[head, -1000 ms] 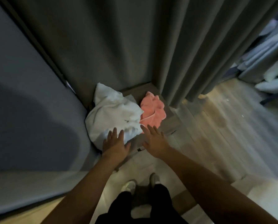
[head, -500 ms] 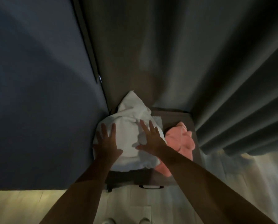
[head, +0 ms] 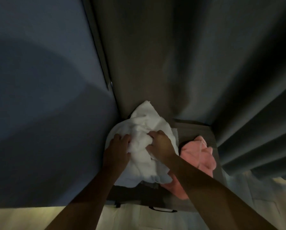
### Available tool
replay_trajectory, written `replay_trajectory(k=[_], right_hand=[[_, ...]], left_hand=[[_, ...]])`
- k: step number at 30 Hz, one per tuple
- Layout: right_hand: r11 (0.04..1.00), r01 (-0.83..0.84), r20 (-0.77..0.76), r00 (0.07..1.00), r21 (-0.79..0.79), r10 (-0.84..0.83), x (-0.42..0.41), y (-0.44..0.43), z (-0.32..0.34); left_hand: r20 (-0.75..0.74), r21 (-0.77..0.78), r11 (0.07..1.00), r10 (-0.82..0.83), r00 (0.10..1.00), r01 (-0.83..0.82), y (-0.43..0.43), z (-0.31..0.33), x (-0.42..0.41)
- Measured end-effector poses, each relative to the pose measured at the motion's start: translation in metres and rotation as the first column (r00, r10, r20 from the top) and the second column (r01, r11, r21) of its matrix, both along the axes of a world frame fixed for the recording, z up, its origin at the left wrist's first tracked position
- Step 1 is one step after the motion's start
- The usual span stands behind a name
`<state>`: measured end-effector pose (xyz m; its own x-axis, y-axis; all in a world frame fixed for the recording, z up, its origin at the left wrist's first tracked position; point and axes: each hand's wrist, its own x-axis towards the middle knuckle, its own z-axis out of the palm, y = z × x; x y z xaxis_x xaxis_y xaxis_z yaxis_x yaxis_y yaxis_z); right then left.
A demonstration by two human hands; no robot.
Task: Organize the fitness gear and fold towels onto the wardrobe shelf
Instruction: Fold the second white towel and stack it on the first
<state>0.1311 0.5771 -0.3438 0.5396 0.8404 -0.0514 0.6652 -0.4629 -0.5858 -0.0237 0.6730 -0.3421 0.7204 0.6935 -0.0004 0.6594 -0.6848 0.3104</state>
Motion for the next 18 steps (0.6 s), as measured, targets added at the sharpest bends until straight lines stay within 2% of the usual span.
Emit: replay_trajectory(k=[3,6,11,15,18], right_hand=[[0.985,-0.029,0.023,0.999,0.172,0.025,-0.001,-0.008,0.042],[0.956,0.018,-0.013,1.000,0.293,-0.015,-0.003,-0.016,0.092],[0.928,0.054,-0.036,0.998,0.368,-0.044,-0.006,-0.033,0.181],[0.878,0.036,-0.021,0.999,0.477,-0.030,-0.010,-0.048,0.244],[0.852,-0.003,-0.029,0.999,0.524,0.021,-0.017,-0.061,0.287]], left_hand=[[0.102,0.044,0.999,-0.034,0.994,0.030,0.002,0.048,-0.002],[0.169,0.087,0.995,-0.056,0.984,0.042,0.000,0.106,-0.003],[0.299,0.170,0.985,-0.086,0.950,0.035,-0.014,0.194,-0.008],[0.480,0.294,0.955,-0.186,0.857,0.042,-0.030,0.254,-0.014],[0.506,0.284,0.957,-0.196,0.840,0.052,-0.040,0.291,-0.023]])
